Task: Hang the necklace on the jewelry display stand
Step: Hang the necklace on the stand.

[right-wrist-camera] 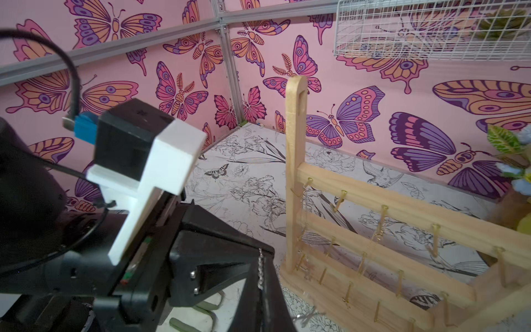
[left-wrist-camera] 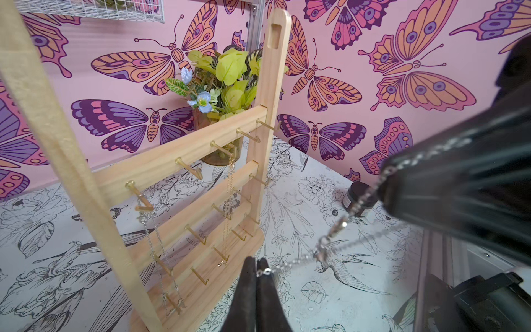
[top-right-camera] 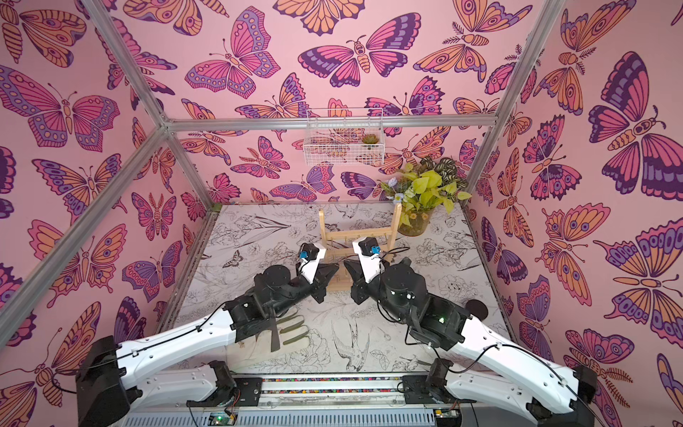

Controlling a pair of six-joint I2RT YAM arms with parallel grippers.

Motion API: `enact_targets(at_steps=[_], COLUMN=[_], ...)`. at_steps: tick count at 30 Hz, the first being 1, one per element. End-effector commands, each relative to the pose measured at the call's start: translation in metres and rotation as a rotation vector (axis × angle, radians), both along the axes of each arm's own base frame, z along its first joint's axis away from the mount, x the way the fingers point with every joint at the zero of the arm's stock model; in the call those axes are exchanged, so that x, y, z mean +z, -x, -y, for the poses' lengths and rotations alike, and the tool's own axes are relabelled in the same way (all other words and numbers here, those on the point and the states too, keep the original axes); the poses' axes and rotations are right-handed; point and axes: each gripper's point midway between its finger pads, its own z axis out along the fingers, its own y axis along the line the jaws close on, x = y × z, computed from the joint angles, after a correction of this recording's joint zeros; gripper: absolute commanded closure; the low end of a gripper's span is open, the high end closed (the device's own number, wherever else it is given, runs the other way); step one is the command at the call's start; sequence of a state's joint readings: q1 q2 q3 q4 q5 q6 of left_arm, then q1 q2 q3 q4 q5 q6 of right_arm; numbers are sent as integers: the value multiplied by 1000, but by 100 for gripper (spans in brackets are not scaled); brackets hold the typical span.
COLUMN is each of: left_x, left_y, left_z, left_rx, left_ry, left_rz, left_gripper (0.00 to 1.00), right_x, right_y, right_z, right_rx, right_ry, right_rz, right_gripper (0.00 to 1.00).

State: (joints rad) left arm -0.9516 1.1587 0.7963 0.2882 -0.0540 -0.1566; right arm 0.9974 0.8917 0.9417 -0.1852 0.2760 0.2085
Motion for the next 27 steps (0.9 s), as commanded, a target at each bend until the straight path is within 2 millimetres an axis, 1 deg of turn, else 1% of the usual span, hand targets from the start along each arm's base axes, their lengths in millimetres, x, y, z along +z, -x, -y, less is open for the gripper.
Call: enact_targets(at_steps=[1,4,8,11,12,13,18,27], left_x=[25,35,47,52,58,46,47,47], left_y=[5,10,14,11,11,5,-4,-29], left_z=[6,18,33,42,42,51,69,102], left_rx=[-24,-74,-121,-130,-130,-134,-148,-134], left_ry=[9,7,-4,-8,-4,-38,-82,-111], left_rz=[45,45,50,52,57,38,27,14], left_gripper=[100,100,100,100,100,100,100,100], right_x=[-9,-9,-6,-3,-2,-2,0,-5], right_y=[-4,-7,-13,-19,-22,-25,-37,-61], right_z=[19,29,47,60,65,69,85,111], right_rx=[-86,-125,-198,-239,-252,-265,-311,-401], right_ry=[61,83,110,111,109,105,97,108], right_rz=[3,17,48,59,59,58,54,30], right_gripper=[100,100,100,100,100,100,100,100])
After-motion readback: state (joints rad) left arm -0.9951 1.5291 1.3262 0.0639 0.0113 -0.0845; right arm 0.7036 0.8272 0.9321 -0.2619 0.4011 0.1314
